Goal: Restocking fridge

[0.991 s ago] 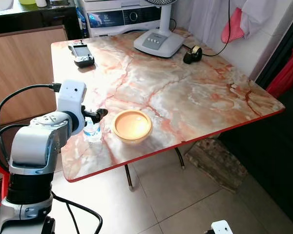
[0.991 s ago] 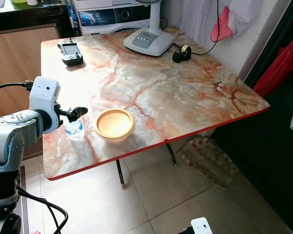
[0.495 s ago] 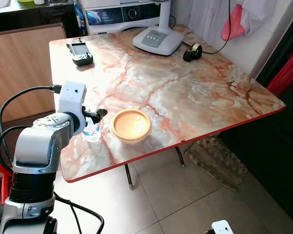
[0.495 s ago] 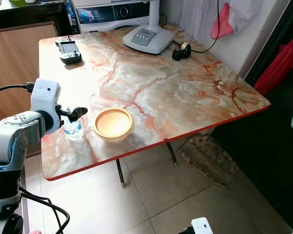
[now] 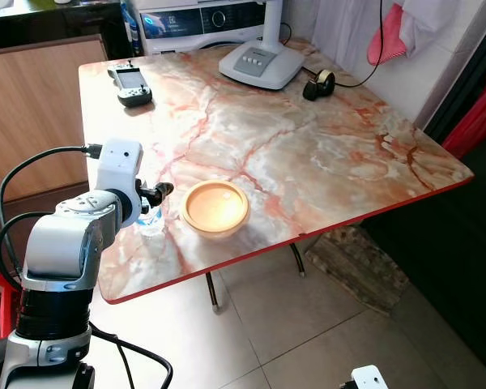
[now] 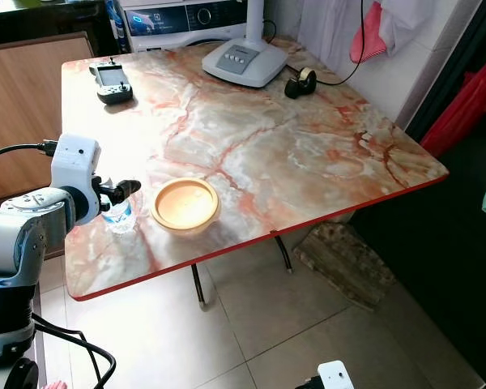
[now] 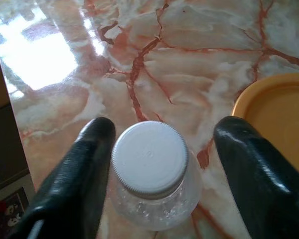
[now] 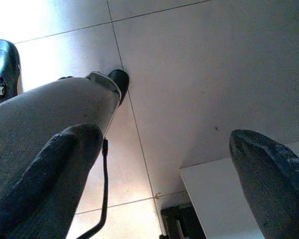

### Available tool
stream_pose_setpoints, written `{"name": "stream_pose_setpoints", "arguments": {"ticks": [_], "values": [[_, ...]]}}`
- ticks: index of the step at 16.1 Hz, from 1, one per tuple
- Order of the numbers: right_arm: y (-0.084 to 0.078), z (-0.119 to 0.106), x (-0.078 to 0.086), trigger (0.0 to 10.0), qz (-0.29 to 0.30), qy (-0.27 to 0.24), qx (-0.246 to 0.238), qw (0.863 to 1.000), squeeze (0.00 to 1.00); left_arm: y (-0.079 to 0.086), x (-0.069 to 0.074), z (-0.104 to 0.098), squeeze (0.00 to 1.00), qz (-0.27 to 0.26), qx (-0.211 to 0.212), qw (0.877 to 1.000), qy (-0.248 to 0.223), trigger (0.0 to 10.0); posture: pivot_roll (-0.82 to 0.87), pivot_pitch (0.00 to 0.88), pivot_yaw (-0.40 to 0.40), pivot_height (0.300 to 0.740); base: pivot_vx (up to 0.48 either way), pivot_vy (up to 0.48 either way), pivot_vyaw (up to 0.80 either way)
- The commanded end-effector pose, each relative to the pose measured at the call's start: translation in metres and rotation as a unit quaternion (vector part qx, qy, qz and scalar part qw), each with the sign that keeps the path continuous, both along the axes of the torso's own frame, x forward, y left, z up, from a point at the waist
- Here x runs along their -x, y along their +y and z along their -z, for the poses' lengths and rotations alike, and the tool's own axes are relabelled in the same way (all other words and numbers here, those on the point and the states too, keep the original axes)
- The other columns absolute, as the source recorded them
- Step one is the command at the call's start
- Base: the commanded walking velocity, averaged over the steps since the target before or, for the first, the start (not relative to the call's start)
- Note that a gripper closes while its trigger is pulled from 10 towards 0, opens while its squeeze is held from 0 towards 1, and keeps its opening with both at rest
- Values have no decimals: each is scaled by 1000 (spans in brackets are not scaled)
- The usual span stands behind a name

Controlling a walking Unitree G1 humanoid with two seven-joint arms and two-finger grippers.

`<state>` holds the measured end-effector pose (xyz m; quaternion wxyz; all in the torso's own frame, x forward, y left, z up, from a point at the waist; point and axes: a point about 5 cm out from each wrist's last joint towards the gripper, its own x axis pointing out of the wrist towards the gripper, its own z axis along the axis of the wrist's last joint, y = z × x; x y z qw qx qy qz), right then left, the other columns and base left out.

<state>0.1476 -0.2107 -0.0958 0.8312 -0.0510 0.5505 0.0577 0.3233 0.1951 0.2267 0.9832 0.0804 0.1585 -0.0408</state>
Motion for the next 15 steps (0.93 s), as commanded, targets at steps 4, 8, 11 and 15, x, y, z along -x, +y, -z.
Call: {"name": "stream_pose_setpoints", "arguments": {"ticks": [4, 8, 11, 15], "values": [[-4, 0, 3, 10000, 3, 8, 5, 1000, 0, 4, -1, -2, 0, -12, -10, 1000, -6, 0, 161, 123, -76, 740, 0, 0, 0], [-4, 0, 2, 10000, 2, 9, 4, 1000, 0, 3, -1, -3, 0, -10, -19, 1000, -10, 0, 164, 122, -76, 740, 0, 0, 0], [-4, 0, 2, 10000, 2, 10, 4, 1000, 0, 4, 1, -2, 0, -11, -20, 1000, -8, 0, 166, 124, -76, 740, 0, 0, 0], [-4, 1, 3, 10000, 2, 11, 3, 1000, 0, 6, 2, 0, 0, -14, -24, 1000, -5, 0, 167, 126, -76, 740, 0, 0, 0]]}}
